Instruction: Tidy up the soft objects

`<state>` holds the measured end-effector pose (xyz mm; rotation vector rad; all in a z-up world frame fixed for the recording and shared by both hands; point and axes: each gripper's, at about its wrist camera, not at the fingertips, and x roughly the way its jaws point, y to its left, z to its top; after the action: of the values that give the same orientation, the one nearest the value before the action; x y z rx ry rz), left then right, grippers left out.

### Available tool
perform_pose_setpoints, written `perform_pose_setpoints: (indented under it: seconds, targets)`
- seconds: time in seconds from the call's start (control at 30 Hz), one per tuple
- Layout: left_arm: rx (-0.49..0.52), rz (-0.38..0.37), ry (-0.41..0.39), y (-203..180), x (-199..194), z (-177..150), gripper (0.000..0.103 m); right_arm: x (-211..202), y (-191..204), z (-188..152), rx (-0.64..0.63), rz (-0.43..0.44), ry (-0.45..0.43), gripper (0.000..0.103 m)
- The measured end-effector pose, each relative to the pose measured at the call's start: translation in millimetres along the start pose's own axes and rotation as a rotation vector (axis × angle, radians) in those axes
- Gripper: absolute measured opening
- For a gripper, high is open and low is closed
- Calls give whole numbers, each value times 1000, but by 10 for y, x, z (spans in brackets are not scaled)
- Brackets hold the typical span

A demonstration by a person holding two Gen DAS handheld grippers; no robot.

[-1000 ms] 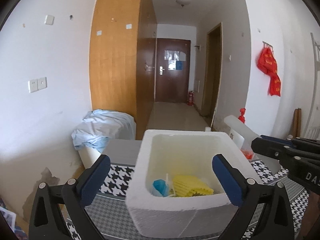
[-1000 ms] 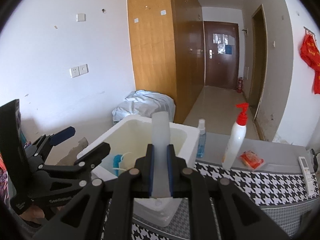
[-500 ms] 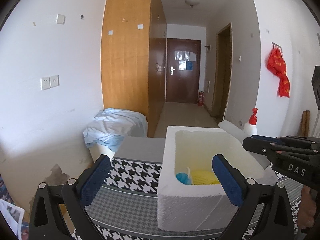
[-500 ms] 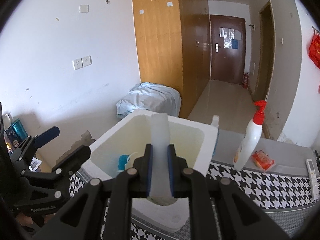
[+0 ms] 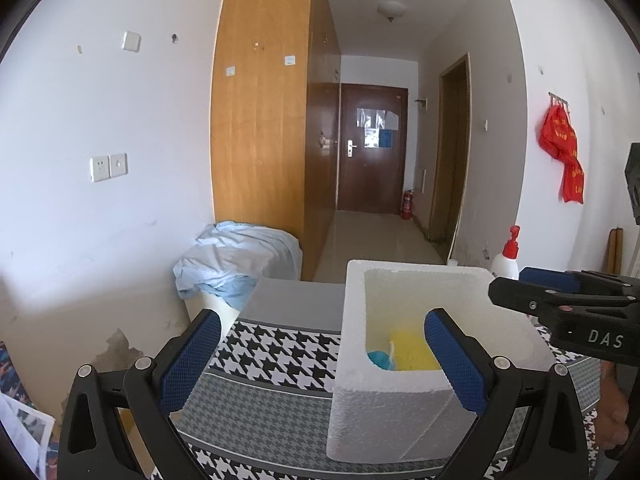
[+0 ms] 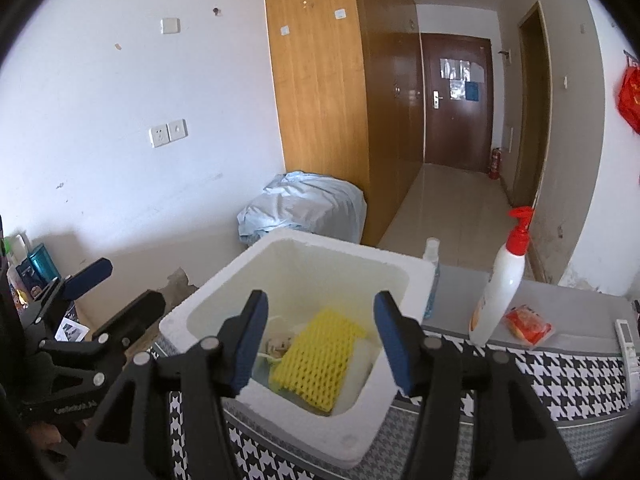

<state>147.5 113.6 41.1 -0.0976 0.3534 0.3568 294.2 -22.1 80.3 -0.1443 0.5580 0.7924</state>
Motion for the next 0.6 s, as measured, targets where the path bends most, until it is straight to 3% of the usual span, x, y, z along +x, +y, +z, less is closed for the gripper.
perform_pose_setpoints:
  seconds: [0.3,0.37,0.6]
  targets:
    - [19,-31,-10,-102,-53,0,102,-212,-81,-108,2,-33,-30,62]
    - [25,-39,-13,-124,-75,-4,102,-286,-80,-149,-6,-44,-49,76]
    - [43,-88,-29,-249,-181,22,102,-574,-127,-301,-11,-72,-106,87]
